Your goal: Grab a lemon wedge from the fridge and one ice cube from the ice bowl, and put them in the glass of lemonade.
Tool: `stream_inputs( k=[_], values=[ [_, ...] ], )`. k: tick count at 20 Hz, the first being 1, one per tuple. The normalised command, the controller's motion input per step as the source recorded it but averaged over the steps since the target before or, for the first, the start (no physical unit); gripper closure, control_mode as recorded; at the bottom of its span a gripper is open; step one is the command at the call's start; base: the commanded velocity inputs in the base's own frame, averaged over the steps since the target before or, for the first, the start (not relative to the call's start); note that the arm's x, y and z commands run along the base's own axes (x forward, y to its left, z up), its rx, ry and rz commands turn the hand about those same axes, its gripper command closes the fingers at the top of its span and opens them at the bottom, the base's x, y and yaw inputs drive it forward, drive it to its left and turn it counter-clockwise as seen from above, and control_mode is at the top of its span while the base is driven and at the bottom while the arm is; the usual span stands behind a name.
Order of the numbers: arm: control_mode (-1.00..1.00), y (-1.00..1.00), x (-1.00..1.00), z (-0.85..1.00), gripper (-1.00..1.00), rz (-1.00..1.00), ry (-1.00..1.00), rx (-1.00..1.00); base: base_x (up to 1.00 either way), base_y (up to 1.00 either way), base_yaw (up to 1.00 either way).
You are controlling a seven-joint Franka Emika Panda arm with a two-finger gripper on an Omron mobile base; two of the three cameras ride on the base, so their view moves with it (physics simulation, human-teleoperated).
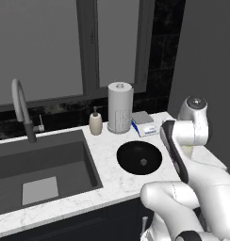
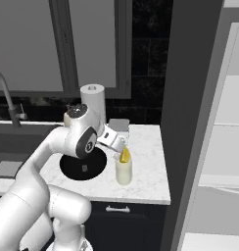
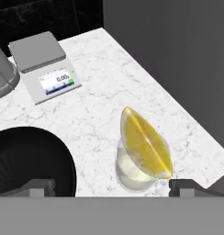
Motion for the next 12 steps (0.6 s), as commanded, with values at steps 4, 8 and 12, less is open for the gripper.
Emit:
stream_inputs(
  k=[4,8,12],
  values=[
    [-1.0,0.24,-0.09,0.59,-1.0,0.0,-0.1,0.0,0.0,0.0,0.0],
    [-1.0,0.16,0.0,0.66,-1.0,0.0,-0.12,0.0,0.0,0.0,0.0],
    [-1.0,0.07,-0.08,0.71,-1.0,0.03,-0.11,0.12,0.0,0.0,0.0]
  ],
)
